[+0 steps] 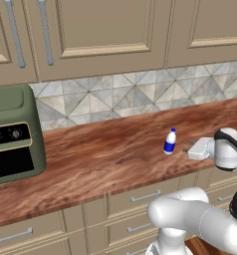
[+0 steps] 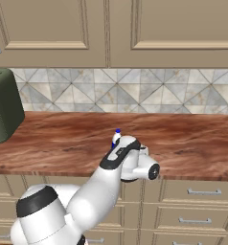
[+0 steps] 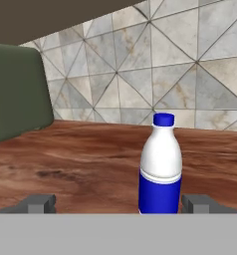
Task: Take the bottled waters from the counter and place them in the freezer to freeze. Close the freezer door after placing the bottles.
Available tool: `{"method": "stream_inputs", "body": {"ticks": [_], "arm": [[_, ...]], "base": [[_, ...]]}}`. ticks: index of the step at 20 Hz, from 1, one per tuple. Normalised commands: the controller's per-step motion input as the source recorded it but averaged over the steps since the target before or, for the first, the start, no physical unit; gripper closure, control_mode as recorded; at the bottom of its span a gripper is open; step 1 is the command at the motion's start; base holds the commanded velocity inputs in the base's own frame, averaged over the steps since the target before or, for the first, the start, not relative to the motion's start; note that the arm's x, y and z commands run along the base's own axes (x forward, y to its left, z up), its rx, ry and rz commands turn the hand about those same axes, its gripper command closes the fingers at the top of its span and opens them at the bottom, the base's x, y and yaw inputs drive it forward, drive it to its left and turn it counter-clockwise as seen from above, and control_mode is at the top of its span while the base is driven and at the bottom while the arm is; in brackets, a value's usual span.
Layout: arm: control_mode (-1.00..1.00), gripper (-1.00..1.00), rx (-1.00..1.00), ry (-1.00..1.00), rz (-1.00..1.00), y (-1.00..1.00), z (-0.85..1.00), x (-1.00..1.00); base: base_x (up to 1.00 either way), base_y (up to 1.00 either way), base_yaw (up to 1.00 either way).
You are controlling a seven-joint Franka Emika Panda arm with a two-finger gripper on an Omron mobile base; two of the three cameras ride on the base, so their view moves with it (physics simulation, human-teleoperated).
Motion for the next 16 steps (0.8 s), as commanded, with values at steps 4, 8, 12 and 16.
{"method": "stream_inputs", "body": {"ticks": [4,8,12,16], "arm": [[-1.00,-1.00,0.00,0.02,0.00,0.05,-0.09,0.31],[-1.00,-1.00,0.03,0.00,-0.05,-0.06,-0.01,0.29],[-1.00,-1.00,0.07,-0.04,-0.04,0.00,0.00,0.09],[-1.00,-1.00,0.02,0.00,-0.10,-0.02,-0.12,0.16]], "base": [[0.00,0.00,0.00],[0.00,0.00,0.00],[0.00,0.00,0.00],[0.00,0.00,0.00]]}}
